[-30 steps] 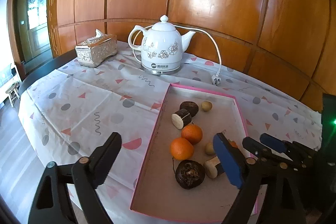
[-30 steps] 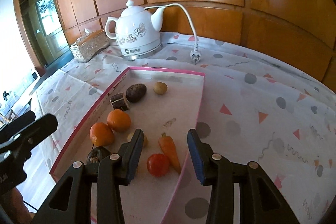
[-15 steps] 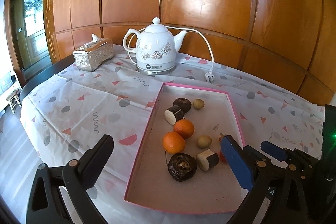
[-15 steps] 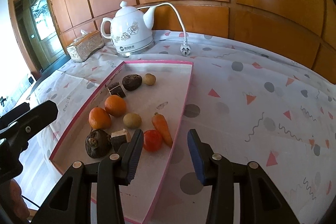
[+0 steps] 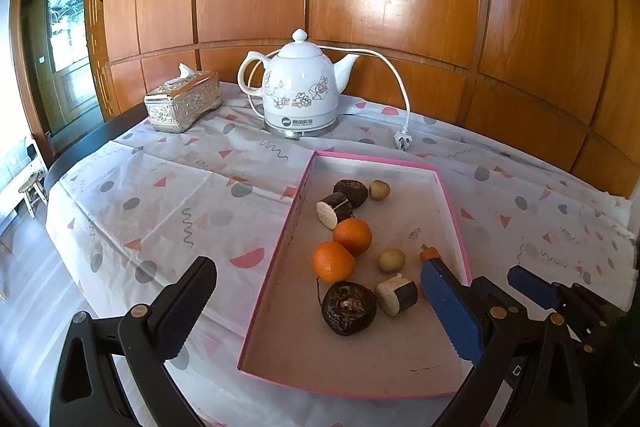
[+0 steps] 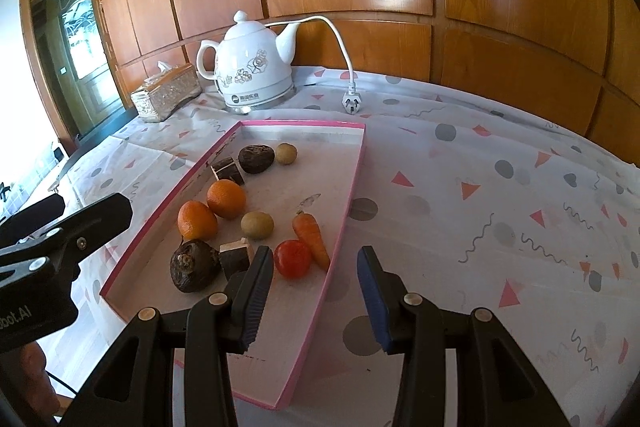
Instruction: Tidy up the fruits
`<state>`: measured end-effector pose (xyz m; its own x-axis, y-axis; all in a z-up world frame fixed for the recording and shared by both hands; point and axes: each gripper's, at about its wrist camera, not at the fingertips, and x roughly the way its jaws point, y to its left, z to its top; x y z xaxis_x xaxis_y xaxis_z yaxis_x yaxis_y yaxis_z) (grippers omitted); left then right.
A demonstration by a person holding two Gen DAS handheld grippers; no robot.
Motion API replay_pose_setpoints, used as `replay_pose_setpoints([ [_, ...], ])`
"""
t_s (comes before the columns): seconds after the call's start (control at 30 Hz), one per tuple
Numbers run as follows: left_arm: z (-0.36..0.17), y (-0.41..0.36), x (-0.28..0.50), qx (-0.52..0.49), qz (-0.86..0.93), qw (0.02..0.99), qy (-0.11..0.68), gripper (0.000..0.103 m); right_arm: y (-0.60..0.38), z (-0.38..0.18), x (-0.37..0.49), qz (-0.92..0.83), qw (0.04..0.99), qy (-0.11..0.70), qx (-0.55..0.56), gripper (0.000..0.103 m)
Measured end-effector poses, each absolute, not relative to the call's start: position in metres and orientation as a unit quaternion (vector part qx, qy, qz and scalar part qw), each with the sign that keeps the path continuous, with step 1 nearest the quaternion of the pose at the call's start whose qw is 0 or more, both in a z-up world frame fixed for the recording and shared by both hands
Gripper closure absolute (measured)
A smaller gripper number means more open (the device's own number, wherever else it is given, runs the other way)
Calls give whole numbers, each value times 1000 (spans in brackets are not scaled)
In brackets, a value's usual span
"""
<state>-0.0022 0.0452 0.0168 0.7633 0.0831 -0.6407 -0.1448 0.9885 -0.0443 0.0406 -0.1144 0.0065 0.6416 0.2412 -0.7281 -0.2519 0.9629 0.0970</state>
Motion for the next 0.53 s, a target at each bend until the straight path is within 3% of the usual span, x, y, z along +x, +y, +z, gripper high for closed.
replay_pose_setpoints([
  [0.53, 17, 38, -1, -44, 35, 942, 331, 1, -136, 1, 38, 118, 905, 408, 6, 59],
])
